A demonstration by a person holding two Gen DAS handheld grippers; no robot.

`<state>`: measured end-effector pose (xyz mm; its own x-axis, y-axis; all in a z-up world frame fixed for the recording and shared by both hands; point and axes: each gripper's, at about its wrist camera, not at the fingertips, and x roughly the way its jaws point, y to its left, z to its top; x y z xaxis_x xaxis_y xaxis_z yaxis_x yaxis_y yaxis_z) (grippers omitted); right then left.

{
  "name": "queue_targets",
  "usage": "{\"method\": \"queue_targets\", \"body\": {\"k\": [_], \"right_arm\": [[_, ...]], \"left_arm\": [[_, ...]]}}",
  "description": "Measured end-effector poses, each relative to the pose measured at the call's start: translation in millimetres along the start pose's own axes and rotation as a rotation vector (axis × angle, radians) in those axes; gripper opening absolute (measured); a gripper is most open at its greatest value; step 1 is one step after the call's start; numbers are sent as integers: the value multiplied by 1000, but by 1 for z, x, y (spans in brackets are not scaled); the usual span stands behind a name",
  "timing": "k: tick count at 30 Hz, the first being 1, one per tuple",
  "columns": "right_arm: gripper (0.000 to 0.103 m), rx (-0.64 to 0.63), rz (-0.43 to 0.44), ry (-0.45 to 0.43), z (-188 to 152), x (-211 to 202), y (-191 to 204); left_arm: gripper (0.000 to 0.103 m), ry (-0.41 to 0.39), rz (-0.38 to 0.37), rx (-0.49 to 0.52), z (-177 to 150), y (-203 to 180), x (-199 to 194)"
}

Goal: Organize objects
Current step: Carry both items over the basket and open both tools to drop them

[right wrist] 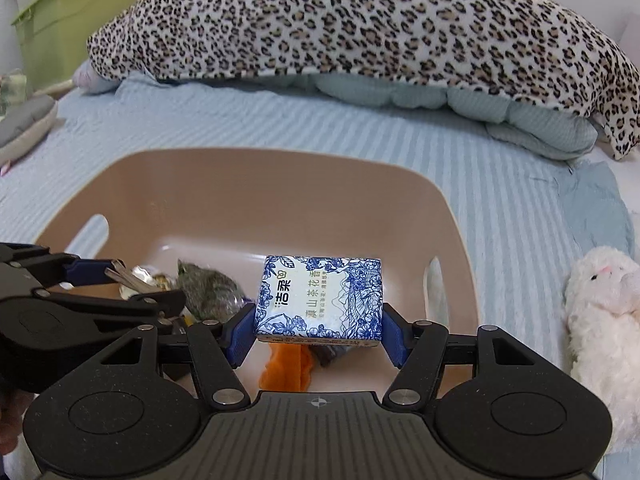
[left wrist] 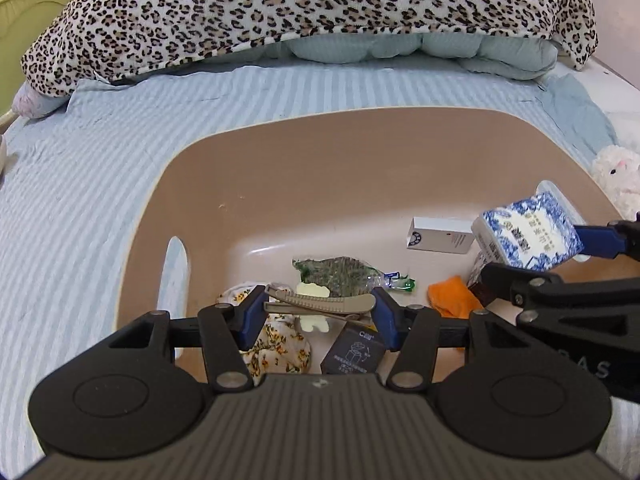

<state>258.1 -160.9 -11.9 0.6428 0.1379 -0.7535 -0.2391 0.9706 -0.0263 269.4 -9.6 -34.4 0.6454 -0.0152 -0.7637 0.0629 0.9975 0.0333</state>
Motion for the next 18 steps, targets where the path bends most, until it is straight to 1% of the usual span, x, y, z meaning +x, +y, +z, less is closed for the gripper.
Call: {"method": "queue_targets", "body": {"k": [1,3,4,5,6,7,9,13,18], "right_arm": [[68,1,-3,6,-1,0,0],[69,2,-12,3,-1,-3,-1],[71,3,-16,-3,0,-7,-2],[76,4,-21,-8,2,-10,-4],[81,4,-27,-17,3,-15,-5],[83,5,-33,-27,3,-21,-6],[90,8,-38,-39,7,-29,-8],[97,37,-36,-67,4,-52,-12],[99,76,-20,-97,-5,-82,-17]], "left_arm": [[58,1,2,-5,0,1,-1],[59,-6,7,-24,-1,4,-5],[65,-9,8,-34,0,5,-8],[71,-12,9,-47,1,7,-10],[73,-18,10,-61,2,9,-14],[76,-23,9,-73,2,12,-18],[76,-32,8,-85,3,14,-27],[79,-58,7,-86,2,18,-48],[79,-89,6,-74,-5,20,-80]]}}
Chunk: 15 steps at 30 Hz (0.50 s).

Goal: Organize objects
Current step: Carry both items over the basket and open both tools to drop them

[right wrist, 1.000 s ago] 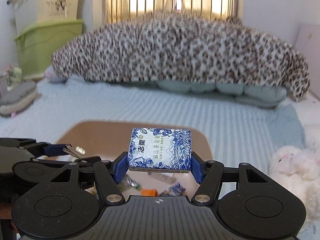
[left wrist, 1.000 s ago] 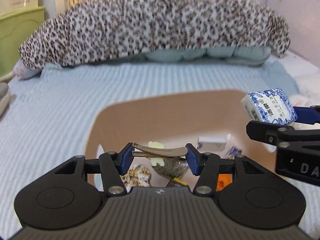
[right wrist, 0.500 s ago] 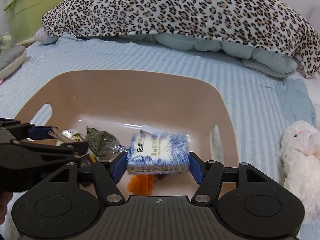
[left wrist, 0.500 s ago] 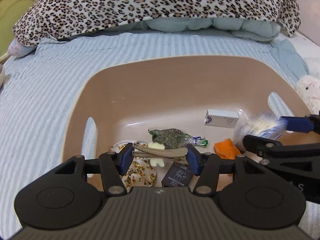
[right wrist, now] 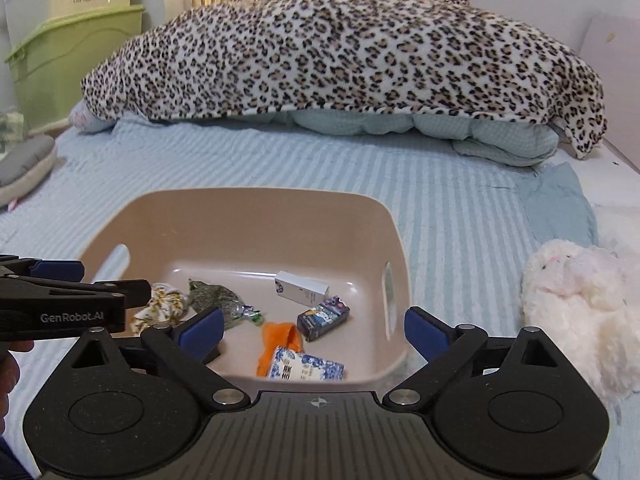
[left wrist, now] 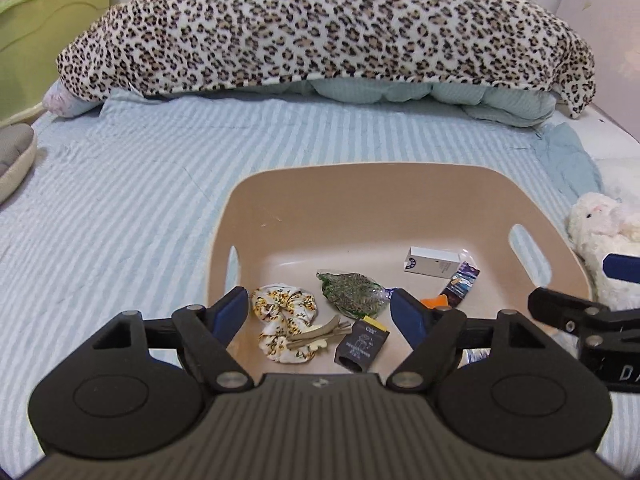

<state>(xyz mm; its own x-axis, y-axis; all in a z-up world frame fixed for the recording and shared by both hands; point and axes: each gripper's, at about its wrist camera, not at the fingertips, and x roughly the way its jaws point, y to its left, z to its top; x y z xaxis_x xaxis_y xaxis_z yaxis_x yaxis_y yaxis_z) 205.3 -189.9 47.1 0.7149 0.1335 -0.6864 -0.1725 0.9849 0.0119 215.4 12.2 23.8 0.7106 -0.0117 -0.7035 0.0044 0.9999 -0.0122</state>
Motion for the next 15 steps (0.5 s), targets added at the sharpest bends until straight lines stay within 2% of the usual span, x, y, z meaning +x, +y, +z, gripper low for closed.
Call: {"method": "queue_targets", "body": {"k": [10,15], "right_arm": [[101,19,16,-53,-18,-62,-3],[101,-16,1,-79,-35,-89,5]], "left_arm": [[79,-42,20,31,-23,0,-56],[79,-86,39,57,-39,-4,-87]]}}
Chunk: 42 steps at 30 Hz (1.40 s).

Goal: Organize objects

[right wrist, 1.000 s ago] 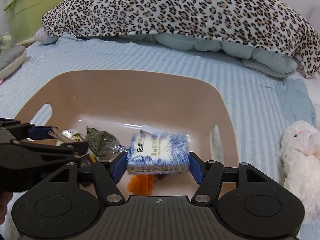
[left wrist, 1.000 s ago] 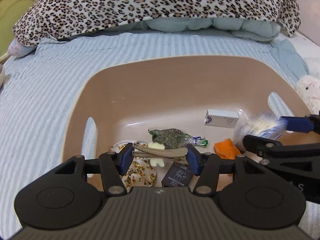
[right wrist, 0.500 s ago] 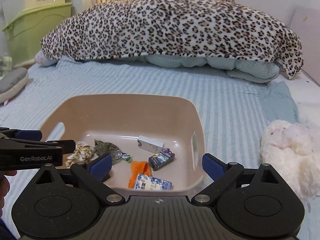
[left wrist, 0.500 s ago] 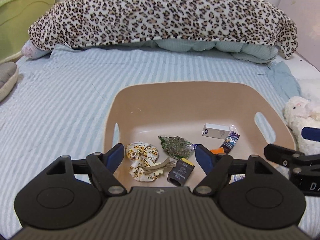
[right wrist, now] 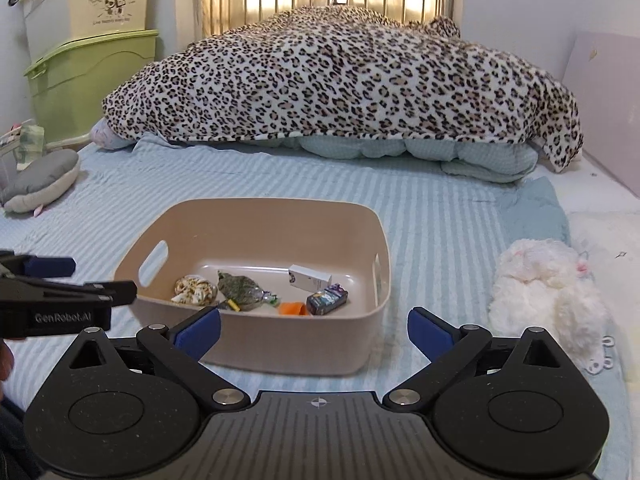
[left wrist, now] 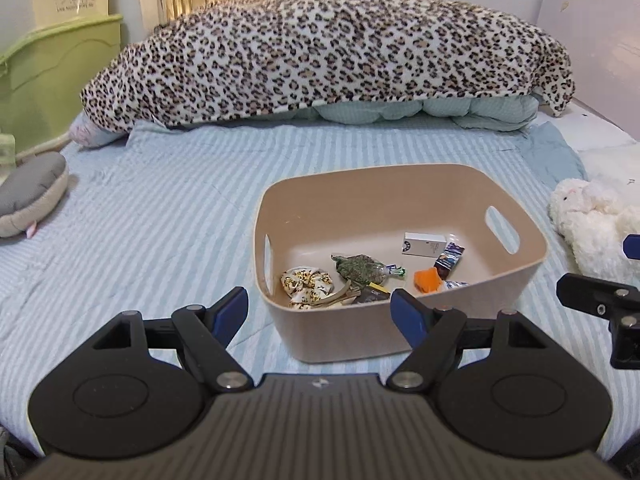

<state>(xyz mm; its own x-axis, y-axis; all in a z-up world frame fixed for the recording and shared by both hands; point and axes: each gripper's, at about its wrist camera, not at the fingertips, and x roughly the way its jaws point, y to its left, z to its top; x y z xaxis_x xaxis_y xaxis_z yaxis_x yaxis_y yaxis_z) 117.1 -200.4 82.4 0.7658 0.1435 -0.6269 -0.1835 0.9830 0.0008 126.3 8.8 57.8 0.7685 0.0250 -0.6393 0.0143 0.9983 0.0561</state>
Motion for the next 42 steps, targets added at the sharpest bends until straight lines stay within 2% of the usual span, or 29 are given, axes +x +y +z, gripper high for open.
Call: {"method": "queue_targets", "body": {"k": [8,19,24,33,42], "right_arm": [[101,7,42,-1,-26,-37,9],[102,-19,59,7,-53,-76,21],[102,-13,69,4,-57,-88,24],[102,-61,51,-14,-63,-113,30],[102,-50,33,-21,-72,-131,21]], "left_arm": [[79,-25,-20,-46,-25,2,-43],[79,-25,-35,-58,-58,6,-85],[79,-35,-23,-61,-64,7,-99],[79,-20,-67,-55,-72,4,-121],[79,-34,-42,-34,-78,3,-141]]}}
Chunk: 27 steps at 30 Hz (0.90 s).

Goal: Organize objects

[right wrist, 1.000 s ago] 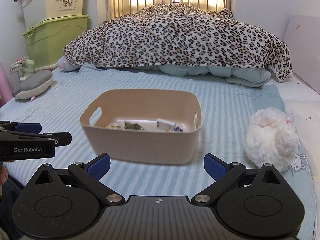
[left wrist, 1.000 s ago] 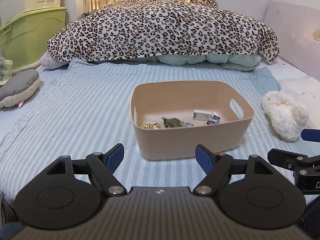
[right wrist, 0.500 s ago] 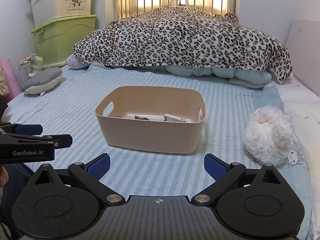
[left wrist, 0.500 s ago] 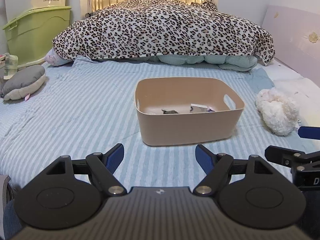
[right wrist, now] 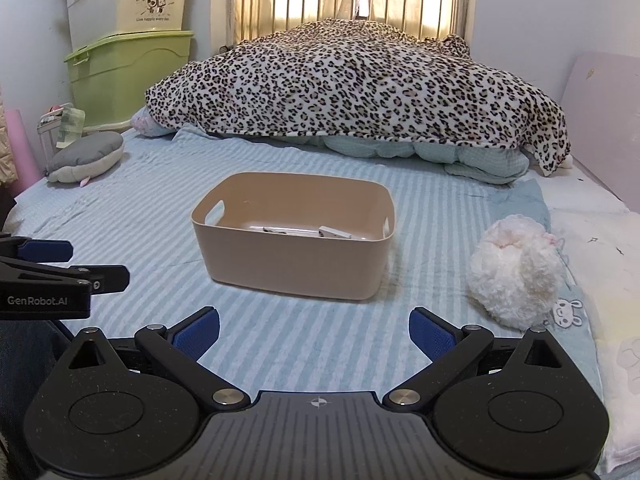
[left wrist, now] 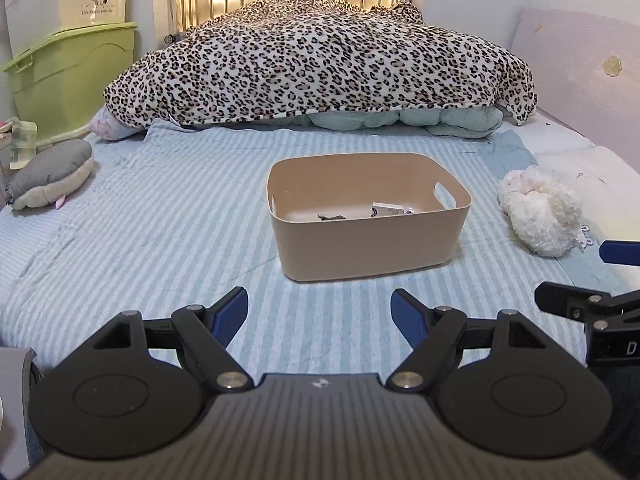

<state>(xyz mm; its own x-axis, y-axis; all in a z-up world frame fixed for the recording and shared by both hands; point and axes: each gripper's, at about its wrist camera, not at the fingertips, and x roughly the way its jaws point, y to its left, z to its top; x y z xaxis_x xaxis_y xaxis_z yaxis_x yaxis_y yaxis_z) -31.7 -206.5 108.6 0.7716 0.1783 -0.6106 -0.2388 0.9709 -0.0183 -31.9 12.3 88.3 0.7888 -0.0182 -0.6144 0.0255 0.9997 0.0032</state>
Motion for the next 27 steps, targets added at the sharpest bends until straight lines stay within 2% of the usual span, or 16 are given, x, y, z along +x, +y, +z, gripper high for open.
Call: {"method": "queue_targets", "body": {"k": [27], "right_arm": [[103,23,7,-16,0,-16,-10]], "left_arm": [[79,19,-1,-8,-7,-3,-16]]}}
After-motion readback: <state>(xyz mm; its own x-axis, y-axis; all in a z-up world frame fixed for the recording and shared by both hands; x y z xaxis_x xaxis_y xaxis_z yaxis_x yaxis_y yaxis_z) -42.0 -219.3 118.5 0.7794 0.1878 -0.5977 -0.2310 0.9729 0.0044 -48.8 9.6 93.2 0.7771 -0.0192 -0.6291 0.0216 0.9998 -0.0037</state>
